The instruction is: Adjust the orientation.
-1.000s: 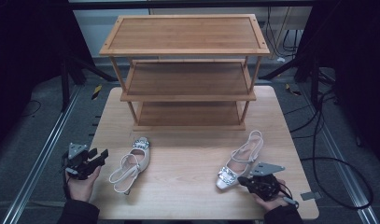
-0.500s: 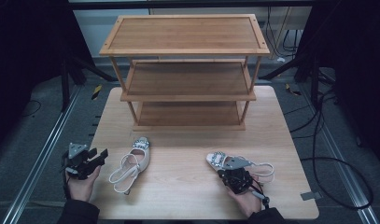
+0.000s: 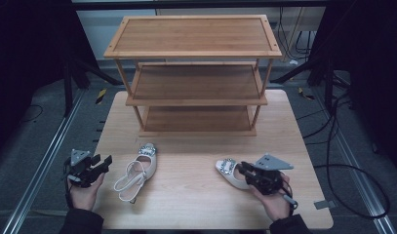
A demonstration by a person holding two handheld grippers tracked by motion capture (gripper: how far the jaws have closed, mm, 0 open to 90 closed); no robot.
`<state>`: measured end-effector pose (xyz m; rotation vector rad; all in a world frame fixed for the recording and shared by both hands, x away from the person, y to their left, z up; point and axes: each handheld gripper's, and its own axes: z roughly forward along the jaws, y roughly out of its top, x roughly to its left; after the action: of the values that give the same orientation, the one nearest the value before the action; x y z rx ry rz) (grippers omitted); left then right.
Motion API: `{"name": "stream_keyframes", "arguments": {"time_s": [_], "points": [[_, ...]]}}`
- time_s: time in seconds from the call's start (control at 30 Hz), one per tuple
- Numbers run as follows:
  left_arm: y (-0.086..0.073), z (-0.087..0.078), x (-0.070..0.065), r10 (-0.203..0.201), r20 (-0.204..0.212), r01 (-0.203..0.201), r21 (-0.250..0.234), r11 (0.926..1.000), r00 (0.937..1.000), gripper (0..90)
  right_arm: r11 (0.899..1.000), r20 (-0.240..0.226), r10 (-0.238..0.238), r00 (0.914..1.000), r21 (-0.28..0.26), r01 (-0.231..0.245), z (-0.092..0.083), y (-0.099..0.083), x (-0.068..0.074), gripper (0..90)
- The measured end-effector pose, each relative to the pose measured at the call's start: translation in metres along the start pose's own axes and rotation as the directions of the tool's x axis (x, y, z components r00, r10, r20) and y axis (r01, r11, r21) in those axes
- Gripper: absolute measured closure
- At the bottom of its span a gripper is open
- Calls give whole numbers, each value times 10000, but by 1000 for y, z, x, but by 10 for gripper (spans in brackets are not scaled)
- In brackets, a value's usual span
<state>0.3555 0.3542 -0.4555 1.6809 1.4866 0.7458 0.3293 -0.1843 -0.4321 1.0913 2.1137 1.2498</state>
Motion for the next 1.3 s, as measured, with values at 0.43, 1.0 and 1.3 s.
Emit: {"name": "stream_keyframes", "arguments": {"time_s": [0.43,1.0,1.3], "points": [[-2,2,0,-18,-14,18,134,9999,10000,513,9936,2394,1111,9646,-90,-1122,-55,-24,-89,900],[-2,1,0,-19,61,18,103,9999,10000,515,9841,1290,483,9905,1635,-693,-41,-58,-78,900],[-2,1,-1,16,80,-17,79,10000,10000,516,9874,1223,385,9917,1481,-566,-48,-62,-72,836]]}}
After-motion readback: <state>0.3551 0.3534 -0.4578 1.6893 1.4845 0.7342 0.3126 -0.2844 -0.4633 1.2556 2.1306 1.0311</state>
